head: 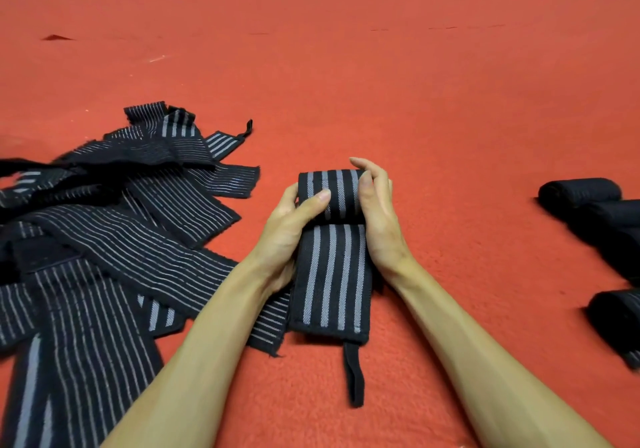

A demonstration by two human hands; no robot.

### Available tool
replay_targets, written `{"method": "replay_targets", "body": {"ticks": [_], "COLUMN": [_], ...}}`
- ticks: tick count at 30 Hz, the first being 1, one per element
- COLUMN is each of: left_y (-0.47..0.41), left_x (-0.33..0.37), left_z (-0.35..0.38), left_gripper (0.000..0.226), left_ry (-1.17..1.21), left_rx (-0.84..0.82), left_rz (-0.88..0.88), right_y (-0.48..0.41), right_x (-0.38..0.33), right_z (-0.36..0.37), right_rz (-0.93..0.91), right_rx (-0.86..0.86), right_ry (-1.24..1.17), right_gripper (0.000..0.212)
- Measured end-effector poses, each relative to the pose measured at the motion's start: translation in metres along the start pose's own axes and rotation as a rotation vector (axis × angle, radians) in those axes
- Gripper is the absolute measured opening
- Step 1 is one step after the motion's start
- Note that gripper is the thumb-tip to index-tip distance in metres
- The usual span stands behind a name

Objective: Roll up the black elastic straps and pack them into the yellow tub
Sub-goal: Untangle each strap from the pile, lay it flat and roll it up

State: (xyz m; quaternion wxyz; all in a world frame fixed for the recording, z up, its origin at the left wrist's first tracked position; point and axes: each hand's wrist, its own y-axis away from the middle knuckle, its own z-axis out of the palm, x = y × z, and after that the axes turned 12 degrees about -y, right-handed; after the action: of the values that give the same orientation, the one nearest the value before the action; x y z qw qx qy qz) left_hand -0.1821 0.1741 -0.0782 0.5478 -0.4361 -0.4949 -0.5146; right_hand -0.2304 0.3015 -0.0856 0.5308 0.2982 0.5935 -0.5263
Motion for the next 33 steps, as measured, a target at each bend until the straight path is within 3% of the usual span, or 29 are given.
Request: {"method": "replay_targets", "body": {"ticks": [4, 13, 21, 25, 30, 33], "left_y": [-0.003, -0.002, -0.003, -0.007, -0.007, -0.011], "left_x": [-0.003, -0.007, -0.009, -0.011, -0.012, -0.013], "left_z": [-0.006, -0.002, 0.001, 0.001, 0.003, 0.003], "left_gripper": [0.066, 0.074, 0.068, 0.090, 0.054, 0.049], "left_ry": [-0.115, -0.287, -0.103, -0.061, -0.019, -0.035], "left_rx": [-0.064, 0.015, -0.031, 0.016, 0.006, 0.059], "left_rz": [0.108, 0.266, 0.041, -0.013, 0.010, 0.067], "right_y": [-0.004, -0.004, -0.005, -0.001, -0.003, -0.007], "right_x": [0.003, -0.002, -0.001, 0.000, 0.005, 0.015], "right_z": [-0.003, -0.010, -0.013, -0.009, -0.008, -0.004], "right_rz": [0.100, 0.146, 0.133, 0.138, 0.131, 0.137], "right_rx": [0.075, 0.029, -0.026, -0.106, -0.119, 0.002], "right_ry": [-0.045, -0.116, -0.235, -0.241, -0.291, -0.091], "right_gripper": [0.060, 0.031, 0.029, 0.033, 0.019, 0.037]}}
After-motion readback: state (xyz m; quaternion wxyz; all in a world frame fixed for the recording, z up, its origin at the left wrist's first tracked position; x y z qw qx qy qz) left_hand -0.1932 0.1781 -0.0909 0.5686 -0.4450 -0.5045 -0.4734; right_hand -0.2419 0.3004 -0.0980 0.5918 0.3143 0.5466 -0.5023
